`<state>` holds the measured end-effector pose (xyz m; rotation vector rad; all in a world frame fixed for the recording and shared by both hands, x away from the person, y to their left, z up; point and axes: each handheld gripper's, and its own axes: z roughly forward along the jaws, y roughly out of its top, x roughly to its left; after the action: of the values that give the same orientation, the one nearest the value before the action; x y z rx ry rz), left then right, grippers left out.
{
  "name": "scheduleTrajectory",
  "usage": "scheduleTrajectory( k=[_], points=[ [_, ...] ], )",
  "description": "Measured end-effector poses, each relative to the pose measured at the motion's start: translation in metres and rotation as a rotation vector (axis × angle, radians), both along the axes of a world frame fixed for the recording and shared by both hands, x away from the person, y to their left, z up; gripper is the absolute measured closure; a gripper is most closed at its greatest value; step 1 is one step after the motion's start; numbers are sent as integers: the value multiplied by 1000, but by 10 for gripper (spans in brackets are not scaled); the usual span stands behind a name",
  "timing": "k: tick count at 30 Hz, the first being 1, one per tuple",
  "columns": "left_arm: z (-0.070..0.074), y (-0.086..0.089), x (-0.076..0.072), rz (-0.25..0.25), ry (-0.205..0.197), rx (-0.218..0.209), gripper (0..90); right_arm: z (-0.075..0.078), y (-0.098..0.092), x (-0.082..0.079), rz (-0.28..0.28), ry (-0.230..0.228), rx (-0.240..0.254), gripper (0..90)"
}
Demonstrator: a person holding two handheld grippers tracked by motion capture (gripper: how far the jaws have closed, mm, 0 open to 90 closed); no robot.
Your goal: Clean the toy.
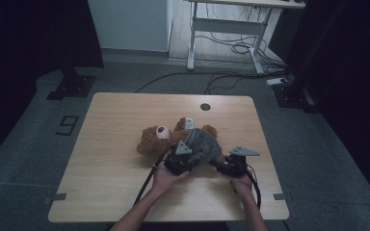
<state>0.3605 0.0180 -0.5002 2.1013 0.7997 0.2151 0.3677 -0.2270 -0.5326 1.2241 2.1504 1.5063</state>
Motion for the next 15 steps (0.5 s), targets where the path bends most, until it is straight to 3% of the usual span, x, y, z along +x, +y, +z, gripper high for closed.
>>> scheduleTrajectory(
  k=[10,15],
  points=[
    [-29,3,0,-9,95,63,757,-1,1,0,5,4,-6,560],
    [-31,8,-3,-6,97,71,756,-1,0,0,10,2,-1,559]
  ],
)
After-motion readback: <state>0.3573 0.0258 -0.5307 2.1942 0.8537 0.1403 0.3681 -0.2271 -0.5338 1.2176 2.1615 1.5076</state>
